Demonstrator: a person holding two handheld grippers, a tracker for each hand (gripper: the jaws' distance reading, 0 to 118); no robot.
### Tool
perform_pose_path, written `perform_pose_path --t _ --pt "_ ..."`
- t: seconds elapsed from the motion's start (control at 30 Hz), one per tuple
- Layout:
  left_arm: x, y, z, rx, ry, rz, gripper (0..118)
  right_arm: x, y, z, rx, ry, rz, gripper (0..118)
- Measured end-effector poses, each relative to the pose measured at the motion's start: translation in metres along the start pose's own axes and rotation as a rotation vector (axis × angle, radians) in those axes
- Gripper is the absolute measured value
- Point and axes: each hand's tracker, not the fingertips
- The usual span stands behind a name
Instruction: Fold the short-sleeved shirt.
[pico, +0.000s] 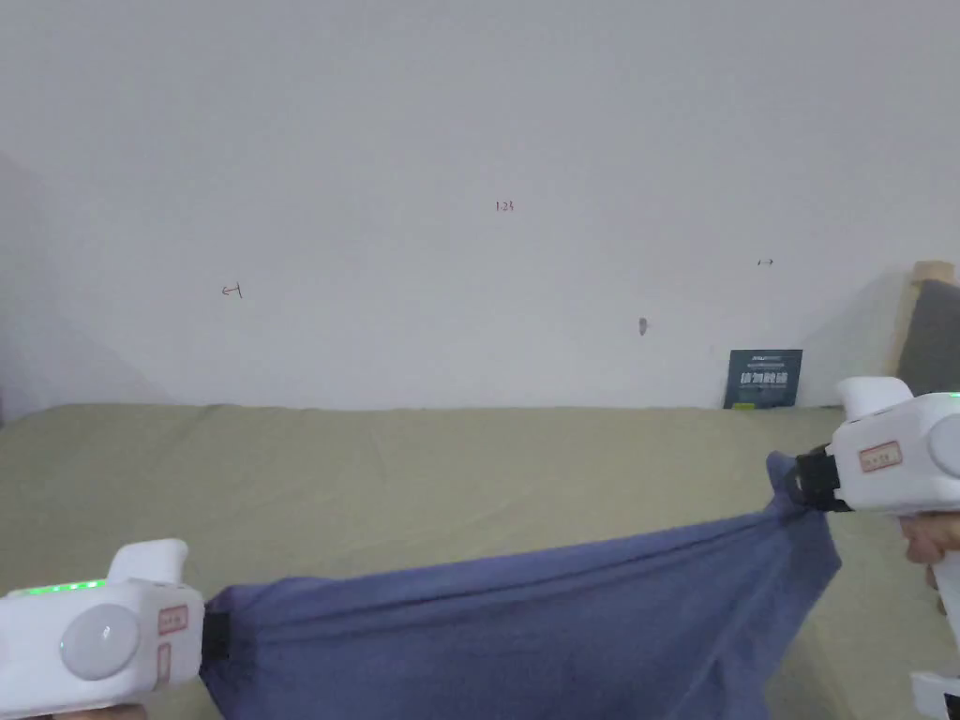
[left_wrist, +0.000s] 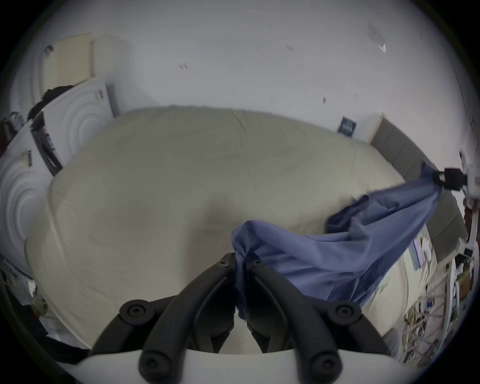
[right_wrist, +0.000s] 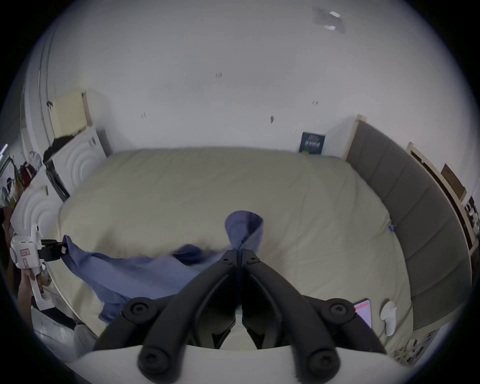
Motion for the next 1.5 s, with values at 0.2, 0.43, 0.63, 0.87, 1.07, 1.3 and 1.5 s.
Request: perform_pose_path --t 0.2,0.43,0.63,0.87,1.07,1.3,1.5 --pt "-0.009 0.065 0.085 0.192 -0.020 0.034 6 -0.009 0.033 0.077 0.135 0.041 -0.015 2" --pt "0.006 0.114 0.159 0.328 0.029 -0.006 6 -0.023 0.069 0.140 0.248 0.025 0.017 2" --pt "0.014 0.132 0.181 0.376 0.045 -0.001 6 -0.027 0.088 0.159 0.283 0.016 0.025 2" --pt "0.023 0.152 0.173 0.383 0.068 0.006 6 -0.030 0.107 0.142 0.273 0.011 0.016 2" --pt "0.026 0.184 0.132 0.368 0.112 0.001 6 -0.035 0.135 0.098 0.252 -0.013 0.022 2" --pt "0.037 0.236 0.082 0.374 0.150 0.028 6 -0.044 0.175 0.037 0.238 -0.045 0.051 2" --pt "0.043 0.275 0.030 0.376 0.194 0.024 6 -0.049 0.211 -0.023 0.248 -0.057 0.063 2"
